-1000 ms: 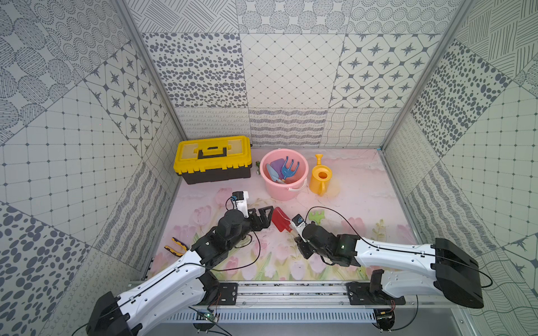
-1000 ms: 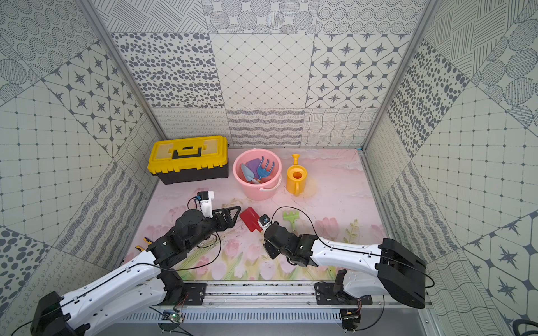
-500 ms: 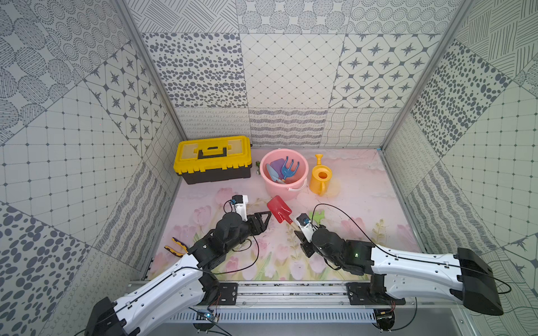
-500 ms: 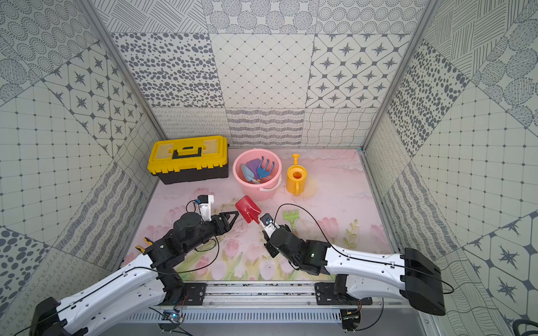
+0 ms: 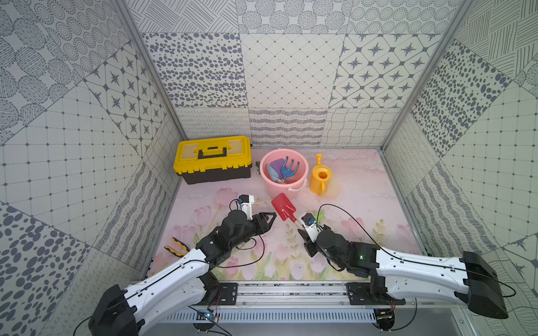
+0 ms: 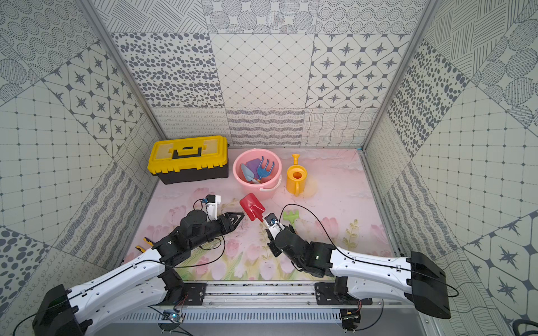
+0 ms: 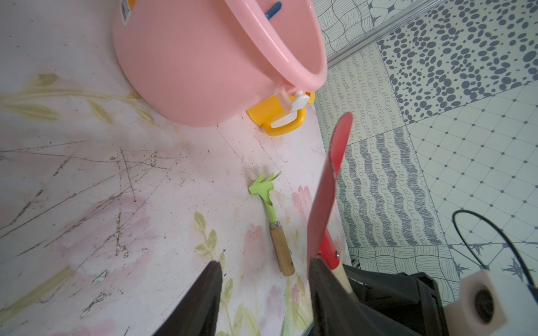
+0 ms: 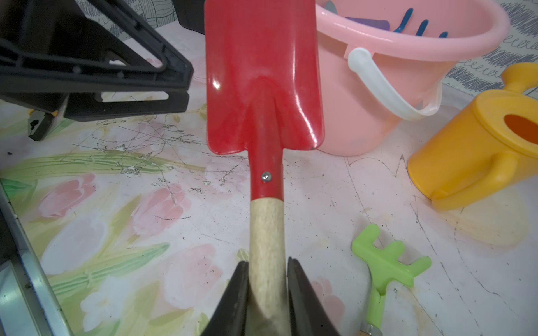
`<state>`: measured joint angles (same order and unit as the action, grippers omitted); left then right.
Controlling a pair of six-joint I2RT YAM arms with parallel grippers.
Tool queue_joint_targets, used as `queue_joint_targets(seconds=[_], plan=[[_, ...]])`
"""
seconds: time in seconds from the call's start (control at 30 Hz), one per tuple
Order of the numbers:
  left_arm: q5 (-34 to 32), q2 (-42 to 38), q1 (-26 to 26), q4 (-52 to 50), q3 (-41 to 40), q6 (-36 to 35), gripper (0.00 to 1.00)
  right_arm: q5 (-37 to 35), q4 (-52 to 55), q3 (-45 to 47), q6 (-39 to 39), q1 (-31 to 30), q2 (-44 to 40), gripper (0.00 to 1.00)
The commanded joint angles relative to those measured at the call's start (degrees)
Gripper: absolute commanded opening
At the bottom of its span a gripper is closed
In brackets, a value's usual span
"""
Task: Organize the gardening tools
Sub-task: Pick up the gardening tool from the center of the board.
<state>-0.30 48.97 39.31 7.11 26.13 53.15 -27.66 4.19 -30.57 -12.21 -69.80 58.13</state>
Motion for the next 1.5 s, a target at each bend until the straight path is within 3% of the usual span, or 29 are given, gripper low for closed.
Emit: queue_joint_targets(seconds=[0.0,0.3,0.63,0.9,1.0,1.07,1.1,1.13,1.2,1.33,1.37,1.47], plan=[[0.35,-0.82,0.07,6.46,0.47,0.14,0.49,-1.08,-2.69,0.41,-0.51,-0.07,0.22,0.00],[-0.81,-2.09,0.07,8.49,0.57,-2.13,0.50,-0.14,-3.26,0.35,-0.14,0.01,1.48,0.00],[-1.07,5.57,0.11,9.12,4.21,-4.37,0.44,2.42,-5.23,2.29,1.46,0.01,-1.26,0.00],[-0.41,10.96,0.06,10.04,7.30,-4.74,0.22,1.76,-5.06,2.72,1.75,0.01,-2.30,0.00],[0.26,12.67,0.04,10.62,7.96,-4.47,0.01,1.65,-5.07,2.79,1.66,0.01,-2.55,0.00],[0.59,13.29,0.05,10.48,8.49,-4.51,0.00,1.32,-5.06,2.89,1.54,0.01,-2.63,0.00],[0.58,13.34,0.04,10.36,8.87,-4.67,0.00,1.05,-4.99,2.88,1.61,0.01,-2.62,0.05],[0.53,13.39,0.07,10.13,9.33,-5.05,0.00,0.78,-4.91,2.88,1.58,0.01,-2.66,0.16],[0.47,13.30,0.04,8.81,10.55,-5.81,0.00,-0.51,-4.56,2.94,1.37,0.01,-3.06,0.50],[0.59,12.48,0.06,5.65,13.55,-7.62,0.00,-3.56,-4.42,3.95,0.35,0.01,-5.18,0.88],[0.61,11.93,0.06,4.65,14.33,-8.28,0.00,-4.51,-4.68,4.44,0.08,0.01,-5.99,0.95],[0.22,10.12,0.07,0.75,17.46,-11.12,0.00,-6.73,-5.09,5.30,-0.38,0.19,-7.96,0.97]])
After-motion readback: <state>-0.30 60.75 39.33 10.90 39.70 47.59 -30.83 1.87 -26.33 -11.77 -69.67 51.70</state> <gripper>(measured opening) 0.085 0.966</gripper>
